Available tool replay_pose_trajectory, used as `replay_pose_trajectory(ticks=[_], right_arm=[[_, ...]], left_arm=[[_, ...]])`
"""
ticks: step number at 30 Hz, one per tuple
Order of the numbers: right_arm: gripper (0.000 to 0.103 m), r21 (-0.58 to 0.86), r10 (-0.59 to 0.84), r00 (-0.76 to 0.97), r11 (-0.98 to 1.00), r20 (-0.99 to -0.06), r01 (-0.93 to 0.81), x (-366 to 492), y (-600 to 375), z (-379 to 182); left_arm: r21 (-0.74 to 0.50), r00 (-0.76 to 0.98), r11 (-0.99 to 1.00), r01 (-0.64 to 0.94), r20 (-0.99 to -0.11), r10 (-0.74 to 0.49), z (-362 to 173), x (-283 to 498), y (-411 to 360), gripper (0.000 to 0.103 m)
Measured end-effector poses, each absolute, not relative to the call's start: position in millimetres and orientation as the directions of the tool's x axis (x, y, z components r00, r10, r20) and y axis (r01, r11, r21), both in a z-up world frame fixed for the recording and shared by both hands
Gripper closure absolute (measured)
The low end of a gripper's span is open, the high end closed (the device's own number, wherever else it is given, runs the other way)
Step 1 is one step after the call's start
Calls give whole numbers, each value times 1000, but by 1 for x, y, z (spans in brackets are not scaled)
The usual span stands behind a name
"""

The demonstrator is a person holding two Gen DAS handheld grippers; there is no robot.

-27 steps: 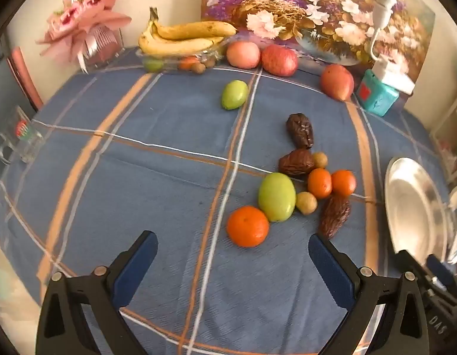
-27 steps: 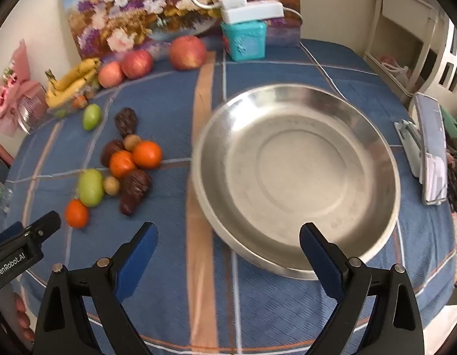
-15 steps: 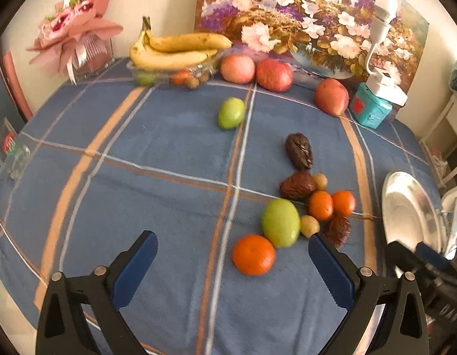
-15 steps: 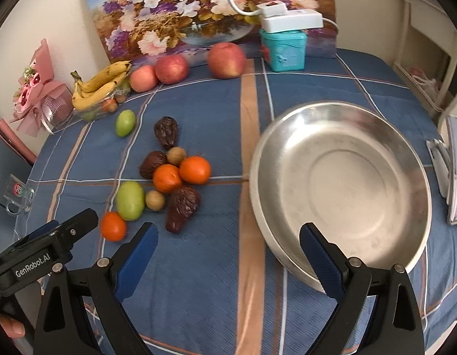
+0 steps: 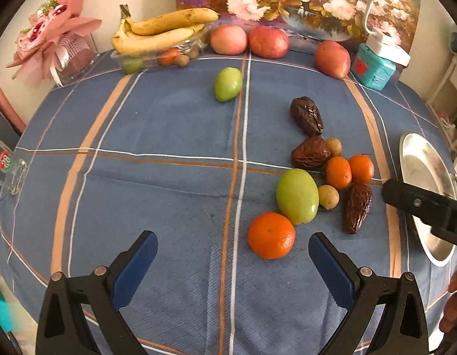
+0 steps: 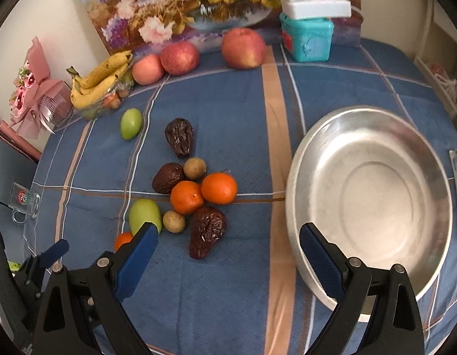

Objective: Organize fruits
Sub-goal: 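Grasp a tangerine with the left tool while the right tool grasps a dried date, then carry the tangerine and the date with both tools over the steel bowl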

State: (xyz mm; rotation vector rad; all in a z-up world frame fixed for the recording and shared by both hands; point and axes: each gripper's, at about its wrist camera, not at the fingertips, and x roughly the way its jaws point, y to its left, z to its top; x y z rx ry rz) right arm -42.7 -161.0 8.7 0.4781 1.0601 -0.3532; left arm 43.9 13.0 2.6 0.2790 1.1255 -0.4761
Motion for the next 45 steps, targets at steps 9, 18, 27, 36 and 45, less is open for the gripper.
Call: replay_pose_trajectory(ticks=[9,18,27,36,45], right_arm=[[6,216,19,375,845,-927,490,-22,-154,-10],[28,226,57,351,857,-935,463,-6,-143,-31],[60,257,89,359,852,-929,457,-4,-141,-41],[68,275,91,380,841,-921,465,-12,-147,-36],[68,309,95,426,828,-900,467,-28,-150,-16]], left_arm=[[-91,259,854,512,-932,-255,-19,44,4,4],[-139,224,855,499,-933,-282,-28,44,5,28],[-173,199,835,522,-927,-317,-28,36,-1,62],[-156,248,894,420,-928,-279,-22,47,23,62],[-183,294,927,328,-912,-284,2,58,44,62]])
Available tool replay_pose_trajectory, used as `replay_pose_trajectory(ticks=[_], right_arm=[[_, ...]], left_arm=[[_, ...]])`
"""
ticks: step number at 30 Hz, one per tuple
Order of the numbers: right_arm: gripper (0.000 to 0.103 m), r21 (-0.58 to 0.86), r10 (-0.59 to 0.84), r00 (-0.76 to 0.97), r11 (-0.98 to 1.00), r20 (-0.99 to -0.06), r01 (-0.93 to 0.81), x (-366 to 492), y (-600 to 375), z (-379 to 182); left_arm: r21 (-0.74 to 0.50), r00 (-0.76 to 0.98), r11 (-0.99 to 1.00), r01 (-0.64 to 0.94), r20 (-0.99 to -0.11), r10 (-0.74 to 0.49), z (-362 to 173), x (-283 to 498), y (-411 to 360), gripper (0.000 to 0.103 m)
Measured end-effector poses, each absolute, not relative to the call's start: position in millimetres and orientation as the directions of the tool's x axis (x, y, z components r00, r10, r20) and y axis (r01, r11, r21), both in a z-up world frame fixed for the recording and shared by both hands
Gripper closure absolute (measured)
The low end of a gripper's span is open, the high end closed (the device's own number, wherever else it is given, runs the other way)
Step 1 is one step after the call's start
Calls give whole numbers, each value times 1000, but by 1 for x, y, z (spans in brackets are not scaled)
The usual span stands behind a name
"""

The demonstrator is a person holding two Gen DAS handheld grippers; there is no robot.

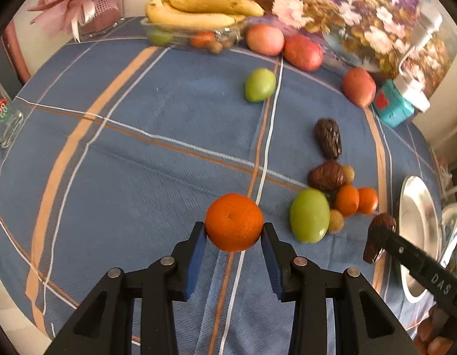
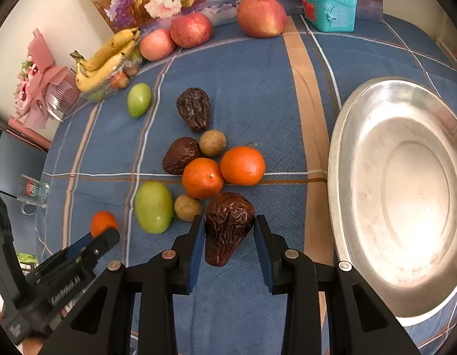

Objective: Organize fruits
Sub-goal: 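Carry the tangerine and the date with both tools over the steel bowl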

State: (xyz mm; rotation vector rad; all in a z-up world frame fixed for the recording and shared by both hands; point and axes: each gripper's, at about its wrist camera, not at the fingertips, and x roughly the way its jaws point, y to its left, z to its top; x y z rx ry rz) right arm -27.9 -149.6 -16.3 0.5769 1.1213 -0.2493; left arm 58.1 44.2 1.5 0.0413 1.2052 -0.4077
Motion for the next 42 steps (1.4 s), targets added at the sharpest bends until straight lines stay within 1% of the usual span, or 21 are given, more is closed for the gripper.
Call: replay_pose_trajectory(ticks=[4,6,10,18,29,36,42], right_arm=[[68,312,80,453,829,-888,465,-34,-151,-5],[68,327,85,468,822,-880,467,-38,-155,-1],[68,311,52,472,815,-880,490,-43,-161,5],[68,271,-36,473,779,-880,565,-65,-197,14],[68,232,-142,409,639,-902,733,-115,-266,12],[68,215,-173,359,544,-917,811,-151,-305,6],[68,213,-174,335,492,-926,844,-167,-321,-2]], left_arm=[[-189,313,928,321,-904,-292,14,64,40,62],[-192,319,926,324,-900,-298,13,67,28,62],[-203,313,914,352,-894,-319,19,64,9,62],[-226,260,858,462,-890,-374,26,42,-53,62],[-291,126,736,611,-882,-454,22,-7,-147,62],[-312,42,684,660,-893,-448,5,-29,-188,62],[-310,10,668,676,-903,-429,-8,-37,-207,62]])
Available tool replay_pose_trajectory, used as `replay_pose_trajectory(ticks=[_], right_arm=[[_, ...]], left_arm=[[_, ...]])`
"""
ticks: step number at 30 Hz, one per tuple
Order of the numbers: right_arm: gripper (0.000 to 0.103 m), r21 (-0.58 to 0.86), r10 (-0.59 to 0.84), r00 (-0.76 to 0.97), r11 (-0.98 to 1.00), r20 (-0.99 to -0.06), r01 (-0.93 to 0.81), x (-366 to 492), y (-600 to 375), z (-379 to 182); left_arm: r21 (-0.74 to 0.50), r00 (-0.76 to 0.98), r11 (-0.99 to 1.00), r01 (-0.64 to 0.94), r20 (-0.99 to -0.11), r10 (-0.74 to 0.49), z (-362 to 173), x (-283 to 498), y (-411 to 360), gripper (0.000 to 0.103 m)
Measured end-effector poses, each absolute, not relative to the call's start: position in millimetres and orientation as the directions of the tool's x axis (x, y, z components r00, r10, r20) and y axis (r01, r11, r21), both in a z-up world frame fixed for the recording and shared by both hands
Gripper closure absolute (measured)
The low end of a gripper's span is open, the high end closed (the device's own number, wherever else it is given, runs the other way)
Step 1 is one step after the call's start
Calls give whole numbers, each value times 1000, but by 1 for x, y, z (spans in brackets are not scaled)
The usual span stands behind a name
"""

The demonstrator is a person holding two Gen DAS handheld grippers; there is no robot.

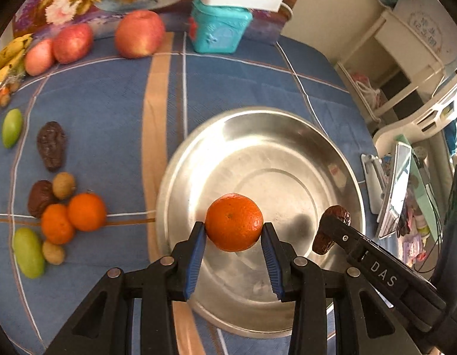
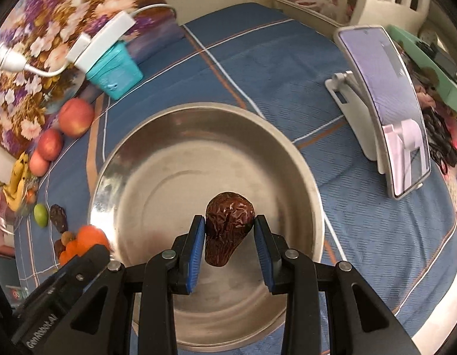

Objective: Organize fruits
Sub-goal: 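Carry the tangerine and the date with both tools over the steel bowl, then open the left tool to drop the tangerine while the right tool drops the date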

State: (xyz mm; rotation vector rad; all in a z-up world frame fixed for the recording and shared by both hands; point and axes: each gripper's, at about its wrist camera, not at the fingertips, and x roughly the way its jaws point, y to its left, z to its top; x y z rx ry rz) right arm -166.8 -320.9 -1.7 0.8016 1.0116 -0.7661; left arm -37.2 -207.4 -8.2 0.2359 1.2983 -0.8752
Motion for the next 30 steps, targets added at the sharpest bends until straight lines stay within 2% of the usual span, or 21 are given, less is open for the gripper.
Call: replay_pose_trajectory(ticks=[24,27,29,30], right_arm=[[66,214,-174,341,506,-924,836,-165,-322,0],[66,210,-178,340,508,-923,836,-165,-319,1],[66,208,-176,340,513,-924,833,-164,-318,0],[66,208,-175,340,515,-924,831,-163,-318,0]], left_arm=[[-326,9,659,678,-893,-451,-3,-33,-195,60],[-310,35,679,666,-896,-443,0,-29,-188,52],[-301,58,696,652,-895,-442,3,-24,-180,40],[-299,68,704,644,-895,-442,5,-21,-175,40]])
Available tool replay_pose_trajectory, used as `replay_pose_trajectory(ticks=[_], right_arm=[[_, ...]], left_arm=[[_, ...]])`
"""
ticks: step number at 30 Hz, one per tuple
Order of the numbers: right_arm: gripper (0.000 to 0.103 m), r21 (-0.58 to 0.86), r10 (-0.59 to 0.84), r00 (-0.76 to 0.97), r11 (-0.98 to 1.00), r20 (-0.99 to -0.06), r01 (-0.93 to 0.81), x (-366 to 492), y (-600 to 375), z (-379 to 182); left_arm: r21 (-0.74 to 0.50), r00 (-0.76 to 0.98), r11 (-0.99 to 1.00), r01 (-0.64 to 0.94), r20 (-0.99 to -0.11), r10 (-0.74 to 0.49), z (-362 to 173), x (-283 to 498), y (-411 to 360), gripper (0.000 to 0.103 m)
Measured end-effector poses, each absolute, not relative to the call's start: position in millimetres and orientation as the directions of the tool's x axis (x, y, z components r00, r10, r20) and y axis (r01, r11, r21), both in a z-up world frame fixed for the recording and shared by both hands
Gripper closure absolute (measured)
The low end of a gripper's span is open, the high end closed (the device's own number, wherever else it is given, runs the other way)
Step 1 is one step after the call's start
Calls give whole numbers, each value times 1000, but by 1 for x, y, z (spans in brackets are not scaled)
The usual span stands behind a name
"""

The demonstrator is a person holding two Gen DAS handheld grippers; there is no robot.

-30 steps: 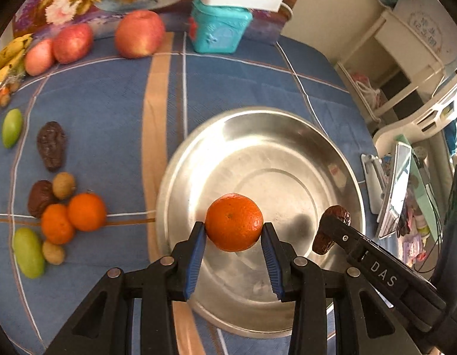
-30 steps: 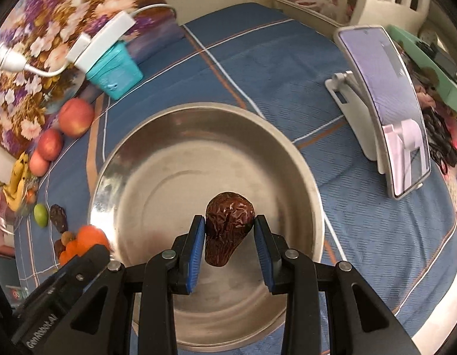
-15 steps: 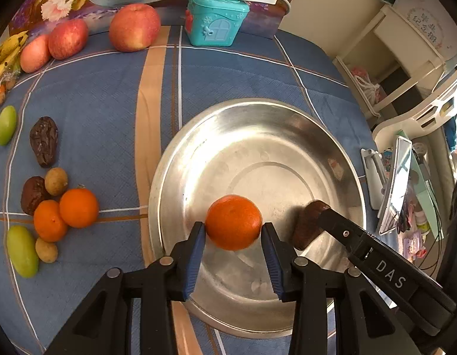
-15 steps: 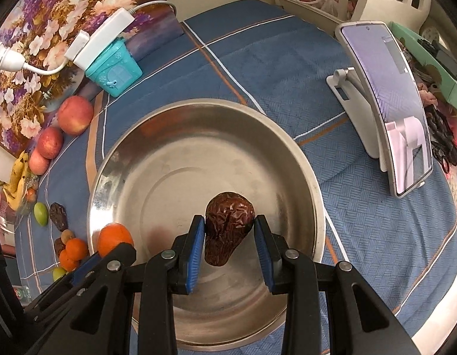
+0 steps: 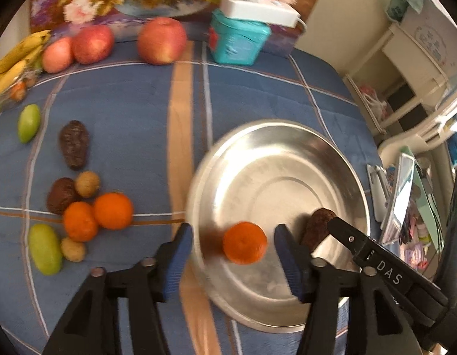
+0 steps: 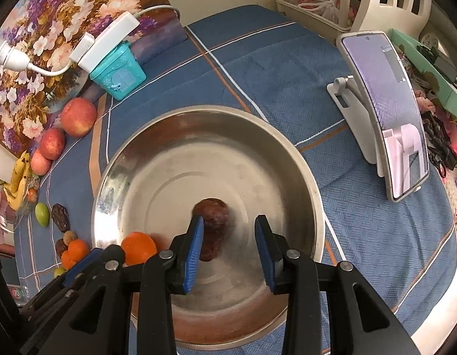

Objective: Organize fruits
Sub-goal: 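Open the left tool to drop the tangerine while the right tool drops the date, then move both open tools back to the fruit pile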

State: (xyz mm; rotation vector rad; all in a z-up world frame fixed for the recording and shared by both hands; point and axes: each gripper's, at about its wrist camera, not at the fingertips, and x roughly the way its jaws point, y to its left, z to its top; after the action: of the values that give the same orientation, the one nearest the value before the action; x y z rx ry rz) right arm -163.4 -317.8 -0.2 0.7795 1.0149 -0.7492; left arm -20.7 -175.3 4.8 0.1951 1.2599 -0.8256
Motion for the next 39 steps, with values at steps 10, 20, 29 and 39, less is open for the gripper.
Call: replay_pose_trajectory(ticks=[10,20,29,39], right_arm=[[33,201,-162,336,542,-928,816,-152,-311,-5],[5,162,-192,343,609,-919,776,-135,-293,-6],[3,142,-240,388,663,-890,735,-119,-270,5],[3,198,-189,489,747,-852,634,-88,-234,18]], left_arm=[[-197,203,822,534,-914,-351,6,17,-129,1],[-78,356,913,400,-905,-234,11,55,-68,0],[23,443,936,351,-885,-144,18,69,-25,0],[-65,424,946,318,-883,-203,22,85,-3,0]])
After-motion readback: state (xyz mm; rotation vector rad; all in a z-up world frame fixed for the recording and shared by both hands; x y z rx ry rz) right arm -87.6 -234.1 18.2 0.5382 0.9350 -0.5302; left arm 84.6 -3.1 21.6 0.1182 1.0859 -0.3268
